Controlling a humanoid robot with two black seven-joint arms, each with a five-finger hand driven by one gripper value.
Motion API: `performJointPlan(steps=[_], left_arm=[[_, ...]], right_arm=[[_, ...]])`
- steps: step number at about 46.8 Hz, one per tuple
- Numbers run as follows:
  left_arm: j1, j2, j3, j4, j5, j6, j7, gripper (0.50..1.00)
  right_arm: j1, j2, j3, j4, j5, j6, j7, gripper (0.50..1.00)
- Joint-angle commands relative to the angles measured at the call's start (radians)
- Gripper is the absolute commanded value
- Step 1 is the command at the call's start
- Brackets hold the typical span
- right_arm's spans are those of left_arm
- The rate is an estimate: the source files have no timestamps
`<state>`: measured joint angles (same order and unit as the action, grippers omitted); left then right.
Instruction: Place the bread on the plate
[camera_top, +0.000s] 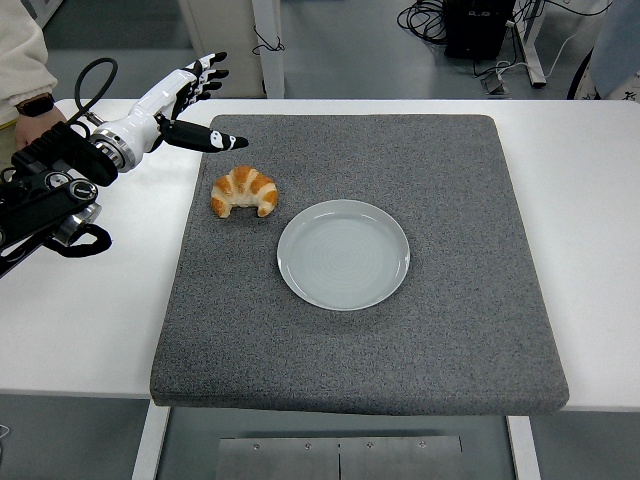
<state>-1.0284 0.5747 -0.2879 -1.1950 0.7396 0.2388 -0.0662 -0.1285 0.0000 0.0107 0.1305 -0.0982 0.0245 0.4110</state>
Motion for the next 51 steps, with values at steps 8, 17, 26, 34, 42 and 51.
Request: performJointPlan(steps=[8,17,26,34,42,51], left_arm=[[-0.013,0.002,0.113,-0.021,0.118,0.004,0.017,0.975],[-0.002,0.001,0.137,-0.015,0.161,0.004,0.011,0.975],[0.002,-0.007,0.176,0.046,0.247,0.007,0.009,0.972],[0.017,-0.038,0.179,0.094,0.277,0.008,0.003,0.972],[0.014,-0.082,0.179,0.160,0.320,0.017,-0.010,0.969],[0.017,-0.111,0.180,0.179,0.319,0.030,-0.018,0.971]], right_arm=[[0.000,0.000,0.000,0.000,0.000,0.000,0.000,1.000],[0.001,0.000,0.000,0.000,0.000,0.000,0.000,1.000],[0.000,0.000,0.000,0.000,0.000,0.000,0.000,1.000],[0.000,0.000,0.000,0.000,0.000,0.000,0.000,1.000],[0.000,0.000,0.000,0.000,0.000,0.000,0.000,1.000],[0.000,0.000,0.000,0.000,0.000,0.000,0.000,1.000]])
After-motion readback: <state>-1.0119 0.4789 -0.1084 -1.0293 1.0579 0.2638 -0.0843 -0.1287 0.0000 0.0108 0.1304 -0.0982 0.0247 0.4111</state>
